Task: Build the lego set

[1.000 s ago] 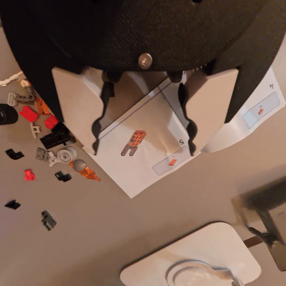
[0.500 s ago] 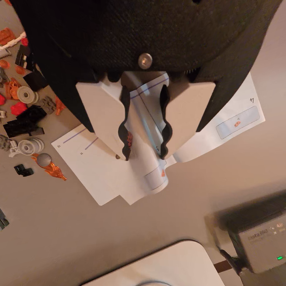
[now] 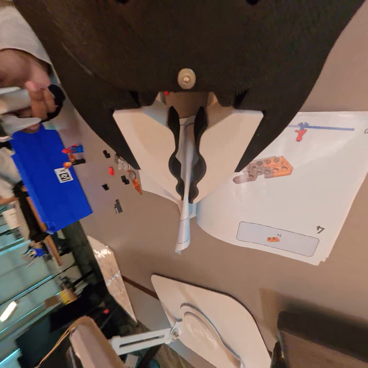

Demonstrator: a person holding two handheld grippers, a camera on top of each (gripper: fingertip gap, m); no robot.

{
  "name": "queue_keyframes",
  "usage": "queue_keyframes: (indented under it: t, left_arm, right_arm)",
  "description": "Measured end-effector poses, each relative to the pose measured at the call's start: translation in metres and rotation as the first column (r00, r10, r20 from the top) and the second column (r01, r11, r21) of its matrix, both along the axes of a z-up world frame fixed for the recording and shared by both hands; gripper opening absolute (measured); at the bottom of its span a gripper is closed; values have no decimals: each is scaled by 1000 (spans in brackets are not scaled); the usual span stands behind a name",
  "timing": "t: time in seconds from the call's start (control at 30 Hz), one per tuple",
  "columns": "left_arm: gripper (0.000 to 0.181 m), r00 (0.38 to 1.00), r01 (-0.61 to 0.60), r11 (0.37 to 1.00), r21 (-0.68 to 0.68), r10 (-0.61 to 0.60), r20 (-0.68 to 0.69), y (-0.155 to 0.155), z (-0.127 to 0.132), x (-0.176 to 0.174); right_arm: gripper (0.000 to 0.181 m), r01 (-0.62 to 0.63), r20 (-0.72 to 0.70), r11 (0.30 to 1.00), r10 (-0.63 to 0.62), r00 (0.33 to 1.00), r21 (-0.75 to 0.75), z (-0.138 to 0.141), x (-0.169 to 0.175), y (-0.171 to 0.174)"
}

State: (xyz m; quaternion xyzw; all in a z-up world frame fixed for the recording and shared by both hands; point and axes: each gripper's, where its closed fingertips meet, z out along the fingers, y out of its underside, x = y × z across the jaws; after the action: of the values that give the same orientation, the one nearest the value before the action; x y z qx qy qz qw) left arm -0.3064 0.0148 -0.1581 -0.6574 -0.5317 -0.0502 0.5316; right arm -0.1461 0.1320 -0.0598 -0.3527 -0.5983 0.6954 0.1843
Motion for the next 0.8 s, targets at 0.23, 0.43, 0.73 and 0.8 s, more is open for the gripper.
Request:
queue_keyframes:
  t: [0.23,0.43,0.73,0.8]
  left_arm:
    - [1,999,26,995,92,-30,43,5,0,3]
    - [2,996,63,988,141,-70,46,15,5,10]
    - [2,997,72,988,135,-74,7,15,7,8]
    - [4,997,76,988,134,-77,9,15,6,7]
  right_arm:
    - [58,12,78,992,-22,997,122,-24,-20,-8]
    - [94,-96,186,983,67,980,155,-24,-81,-47]
    - [69,-289,499,954,211,841,84,-80,-174,-82]
    - [61,-304,502,950,227,835,77,-76,-176,-89]
